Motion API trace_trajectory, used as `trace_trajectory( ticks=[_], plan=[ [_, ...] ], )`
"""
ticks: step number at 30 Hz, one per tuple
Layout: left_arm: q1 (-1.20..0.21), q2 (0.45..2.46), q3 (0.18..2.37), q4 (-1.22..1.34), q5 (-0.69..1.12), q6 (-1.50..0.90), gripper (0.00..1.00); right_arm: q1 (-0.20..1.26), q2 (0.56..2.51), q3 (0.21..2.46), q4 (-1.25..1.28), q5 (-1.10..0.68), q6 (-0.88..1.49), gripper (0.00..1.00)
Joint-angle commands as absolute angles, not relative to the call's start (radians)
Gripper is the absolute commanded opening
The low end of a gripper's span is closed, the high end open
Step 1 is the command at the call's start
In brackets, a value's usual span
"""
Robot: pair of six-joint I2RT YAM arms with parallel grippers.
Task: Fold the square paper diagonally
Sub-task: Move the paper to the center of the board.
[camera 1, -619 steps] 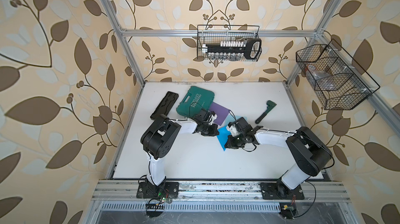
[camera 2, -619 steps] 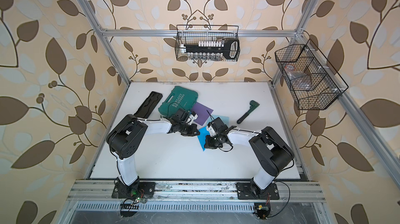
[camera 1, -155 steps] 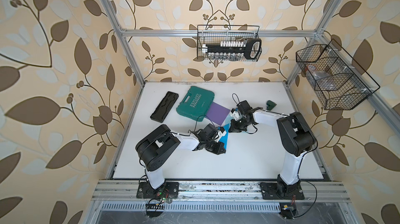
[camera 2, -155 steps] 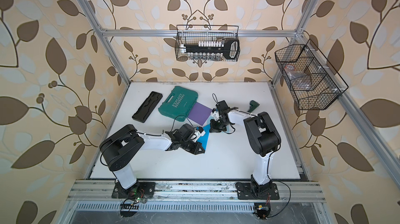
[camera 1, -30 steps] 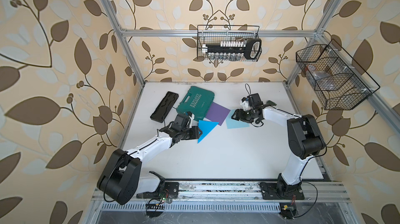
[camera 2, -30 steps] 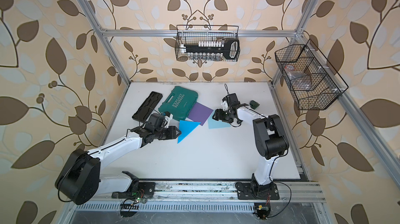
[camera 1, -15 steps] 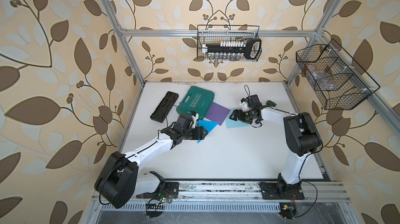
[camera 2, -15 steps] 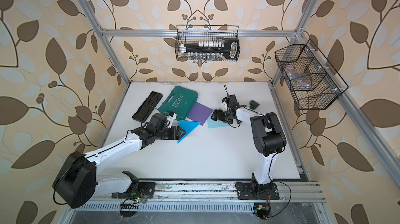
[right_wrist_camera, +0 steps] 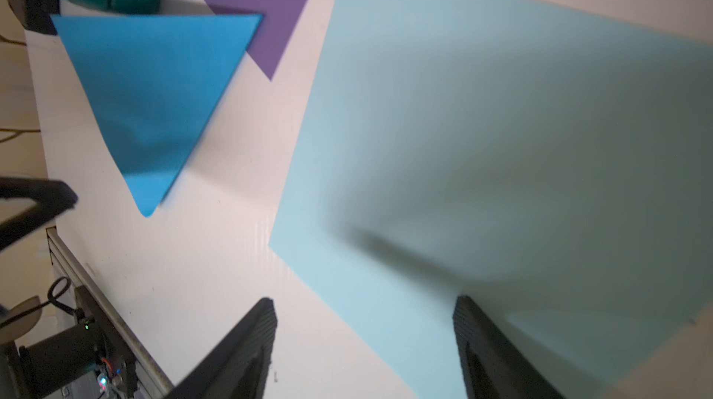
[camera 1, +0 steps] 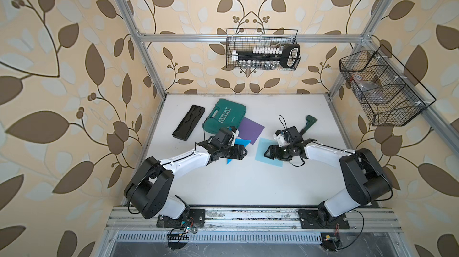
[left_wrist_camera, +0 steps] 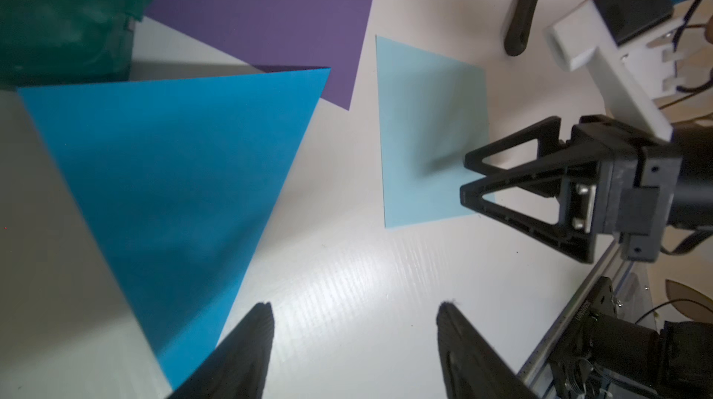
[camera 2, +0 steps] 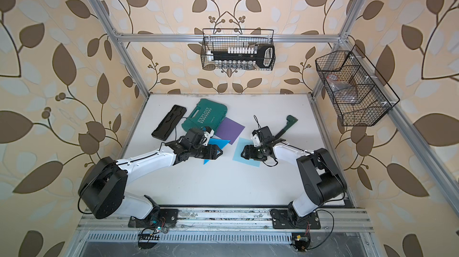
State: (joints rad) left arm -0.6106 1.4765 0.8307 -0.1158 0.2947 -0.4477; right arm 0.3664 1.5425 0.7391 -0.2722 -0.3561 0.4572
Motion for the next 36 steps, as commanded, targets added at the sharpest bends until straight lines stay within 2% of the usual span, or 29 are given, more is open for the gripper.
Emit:
trace_trajectory(
  ticks=[1, 5, 11, 16, 20, 29, 34, 36],
  plan=[
    [-0.626, 1.528, 0.909, -0.106, 0.3, -0.438, 0.65, 0.356, 1.478, 0.693, -0.431, -0.317, 0.469, 0.71],
    [-0.647, 1.612, 0.984, -0.104, 0.354, -0.43, 0.52, 0.293, 1.367, 0.701, -0.48, -0.357, 0.492, 0.71],
    [-0.719, 1.748, 1.138, -0.14, 0.403, -0.392, 0.38, 0.186, 1.268, 0.695, -0.577, -0.379, 0.519, 0.87],
    [-0.761, 1.879, 1.252, -0.133, 0.465, -0.389, 0.29, 0.115, 1.232, 0.662, -0.619, -0.404, 0.511, 0.88],
    [-0.775, 1.94, 1.285, -0.082, 0.514, -0.391, 0.29, 0.064, 1.222, 0.623, -0.62, -0.44, 0.507, 0.87],
    [-0.804, 2.034, 1.315, -0.013, 0.574, -0.392, 0.28, 0.055, 1.219, 0.576, -0.62, -0.44, 0.515, 0.85],
    [-0.819, 2.062, 1.332, -0.044, 0.555, -0.391, 0.27, 0.055, 1.185, 0.548, -0.631, -0.424, 0.558, 0.74],
    [-0.819, 2.078, 1.339, -0.048, 0.556, -0.392, 0.27, 0.055, 1.188, 0.542, -0.635, -0.425, 0.559, 0.73]
  ],
)
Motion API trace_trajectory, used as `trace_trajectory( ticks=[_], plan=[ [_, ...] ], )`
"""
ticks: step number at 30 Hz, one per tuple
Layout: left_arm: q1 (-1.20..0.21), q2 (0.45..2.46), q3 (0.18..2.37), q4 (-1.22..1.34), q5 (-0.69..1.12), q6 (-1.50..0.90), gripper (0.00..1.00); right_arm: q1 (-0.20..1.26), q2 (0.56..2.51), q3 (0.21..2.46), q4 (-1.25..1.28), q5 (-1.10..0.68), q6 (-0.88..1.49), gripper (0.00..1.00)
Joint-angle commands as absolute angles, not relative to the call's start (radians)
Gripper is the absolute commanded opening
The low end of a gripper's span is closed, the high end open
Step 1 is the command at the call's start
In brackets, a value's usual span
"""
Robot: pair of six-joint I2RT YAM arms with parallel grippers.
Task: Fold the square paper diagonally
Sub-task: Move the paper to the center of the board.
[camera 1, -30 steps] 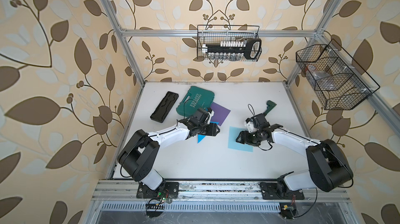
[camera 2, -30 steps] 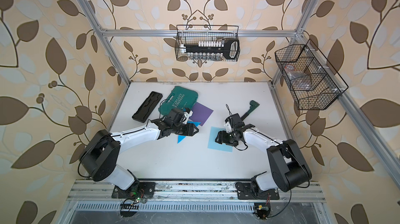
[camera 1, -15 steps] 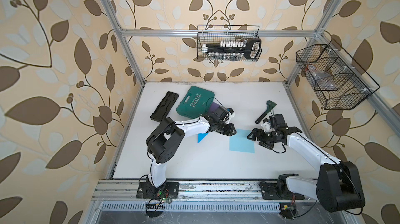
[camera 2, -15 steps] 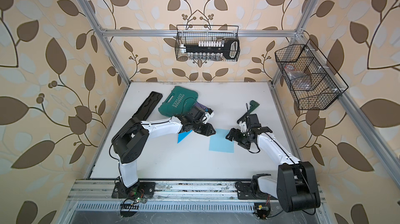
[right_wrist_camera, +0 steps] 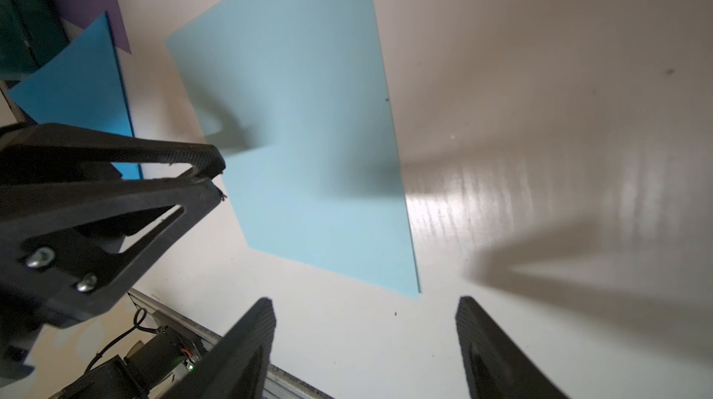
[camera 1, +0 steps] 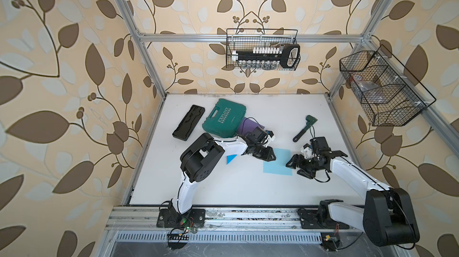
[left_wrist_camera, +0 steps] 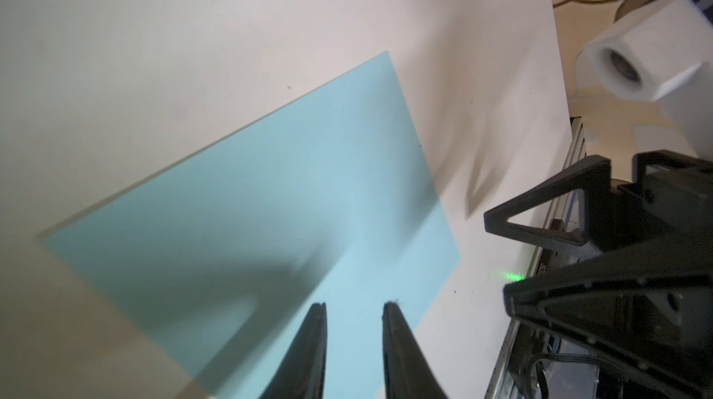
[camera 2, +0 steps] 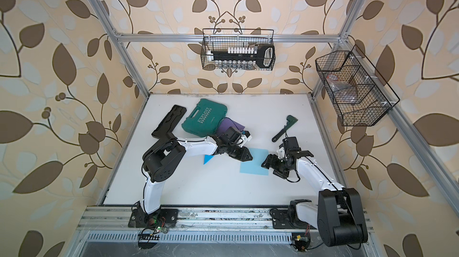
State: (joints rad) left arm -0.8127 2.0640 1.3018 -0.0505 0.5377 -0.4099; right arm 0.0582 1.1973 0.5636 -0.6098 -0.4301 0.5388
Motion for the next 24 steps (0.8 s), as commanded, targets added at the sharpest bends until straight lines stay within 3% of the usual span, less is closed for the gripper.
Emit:
trace_trajectory(
  ticks=[1, 13, 24],
  plan=[
    [-0.819, 2.085, 1.337, -0.04, 0.555, -0.395, 0.27, 0.055, 1.197, 0.549, -0.647, -0.425, 0.552, 0.72],
    [-0.818, 2.091, 1.349, -0.048, 0.561, -0.404, 0.28, 0.055, 1.252, 0.523, -0.626, -0.538, 0.569, 0.61],
    [-0.818, 2.135, 1.383, -0.109, 0.537, -0.383, 0.27, 0.054, 1.255, 0.539, -0.608, -0.479, 0.581, 0.62]
  ],
)
